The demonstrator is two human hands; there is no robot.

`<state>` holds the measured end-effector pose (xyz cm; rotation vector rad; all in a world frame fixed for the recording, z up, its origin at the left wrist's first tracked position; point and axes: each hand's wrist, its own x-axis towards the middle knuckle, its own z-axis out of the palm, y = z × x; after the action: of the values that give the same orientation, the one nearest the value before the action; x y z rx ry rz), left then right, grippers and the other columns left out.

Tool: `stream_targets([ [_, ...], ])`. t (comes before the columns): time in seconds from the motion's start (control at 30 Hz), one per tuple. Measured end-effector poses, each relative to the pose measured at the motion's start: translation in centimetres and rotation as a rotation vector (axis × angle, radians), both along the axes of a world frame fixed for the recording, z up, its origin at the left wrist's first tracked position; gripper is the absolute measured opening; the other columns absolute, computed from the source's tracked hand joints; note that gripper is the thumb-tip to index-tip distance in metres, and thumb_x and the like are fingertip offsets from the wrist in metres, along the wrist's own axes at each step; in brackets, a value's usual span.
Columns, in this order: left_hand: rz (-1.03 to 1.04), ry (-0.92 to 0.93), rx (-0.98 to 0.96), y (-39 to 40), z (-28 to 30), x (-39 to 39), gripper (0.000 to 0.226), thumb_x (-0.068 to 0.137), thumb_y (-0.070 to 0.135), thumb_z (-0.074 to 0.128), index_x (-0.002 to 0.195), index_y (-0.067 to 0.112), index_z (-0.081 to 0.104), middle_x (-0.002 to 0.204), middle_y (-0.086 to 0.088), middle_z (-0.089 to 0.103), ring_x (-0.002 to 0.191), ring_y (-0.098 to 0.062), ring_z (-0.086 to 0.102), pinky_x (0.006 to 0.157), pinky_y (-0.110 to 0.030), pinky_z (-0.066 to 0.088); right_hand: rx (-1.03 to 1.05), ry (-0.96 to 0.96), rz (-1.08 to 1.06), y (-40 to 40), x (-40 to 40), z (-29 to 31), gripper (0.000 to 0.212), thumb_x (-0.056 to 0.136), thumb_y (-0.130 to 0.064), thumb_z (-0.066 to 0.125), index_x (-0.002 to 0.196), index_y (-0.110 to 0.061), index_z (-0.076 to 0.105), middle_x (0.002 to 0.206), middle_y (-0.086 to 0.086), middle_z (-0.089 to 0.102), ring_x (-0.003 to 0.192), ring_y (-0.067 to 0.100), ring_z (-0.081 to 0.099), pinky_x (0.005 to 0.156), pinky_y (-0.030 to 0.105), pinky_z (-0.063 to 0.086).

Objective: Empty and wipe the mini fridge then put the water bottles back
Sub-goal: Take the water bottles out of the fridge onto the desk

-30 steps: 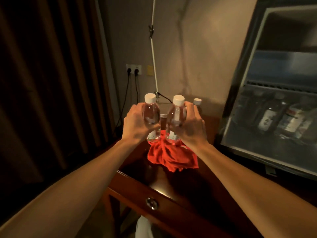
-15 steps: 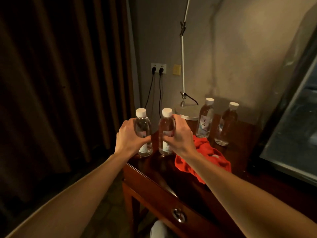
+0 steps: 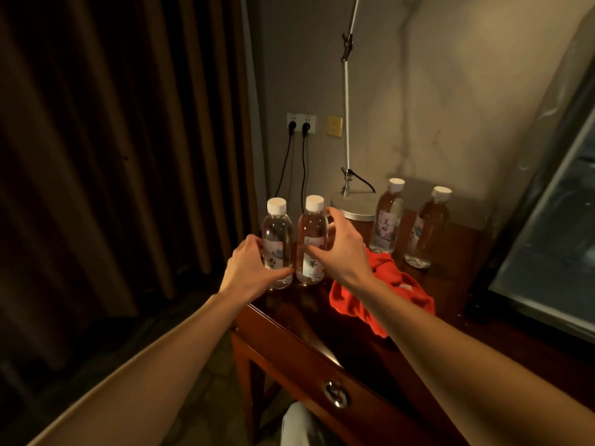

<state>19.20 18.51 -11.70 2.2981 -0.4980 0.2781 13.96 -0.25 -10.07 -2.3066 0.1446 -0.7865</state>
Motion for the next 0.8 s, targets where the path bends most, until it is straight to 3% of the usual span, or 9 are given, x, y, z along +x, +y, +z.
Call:
stream_targets([
  [0.1,0.048,0.027,0.052,0.7,-0.8,-0.9,0.055,0.065,0.061,0.08,0.091,0.022,0.051,0.088,0.008,0.06,0.076,-0.012,0.061,0.064,-0.035,0.056,-0.045,0.039,-0.035,-0.8,-1.5,0.4,0.074,0.079,-0.043,0.073,0.141,-0.024,0.036,0.119,0.001,0.056,0.109,0.017,0.055,0.09,0.041,0.051],
  [0.17,0.053,0.012,0.056,0.8,-0.8,-2.0,0.043,0.071,0.058,0.076,0.078,0.024,0.05,0.075,0.007,0.059,0.068,-0.014,0.059,0.056,-0.032,0.049,-0.114,0.066,-0.077,-1.6,-3.0,0.6,0.062,0.085,-0.036,0.069,0.138,-0.022,0.04,0.123,0.003,0.056,0.113,0.02,0.054,0.093,0.042,0.05],
  [0.27,0.025,-0.014,0.067,-0.4,-0.1,-4.2,0.032,0.076,0.046,0.072,0.07,0.023,0.051,0.069,0.006,0.059,0.066,-0.018,0.06,0.057,-0.034,0.052,-0.221,0.091,-0.122,-3.1,-5.9,0.9,0.049,0.086,-0.028,0.059,0.132,-0.021,0.046,0.122,0.005,0.057,0.114,0.025,0.054,0.092,0.04,0.048],
  [0.47,-0.106,-0.129,0.099,-6.0,1.7,-9.3,0.029,0.076,0.043,0.069,0.08,0.016,0.06,0.081,-0.004,0.069,0.081,-0.03,0.065,0.07,-0.04,0.052,-0.319,0.142,-0.238,-6.6,-13.1,1.9,0.041,0.086,-0.031,0.056,0.125,-0.018,0.052,0.117,0.007,0.057,0.111,0.03,0.053,0.086,0.038,0.045],
  [0.8,-0.444,-0.247,0.13,-21.1,3.7,-18.4,0.026,0.081,0.041,0.066,0.093,0.018,0.061,0.098,-0.003,0.064,0.096,-0.026,0.062,0.078,-0.04,0.05,-0.265,0.113,-0.507,-18.4,-24.8,2.4,0.04,0.088,-0.029,0.062,0.125,-0.017,0.054,0.116,0.005,0.06,0.11,0.024,0.057,0.088,0.04,0.05],
])
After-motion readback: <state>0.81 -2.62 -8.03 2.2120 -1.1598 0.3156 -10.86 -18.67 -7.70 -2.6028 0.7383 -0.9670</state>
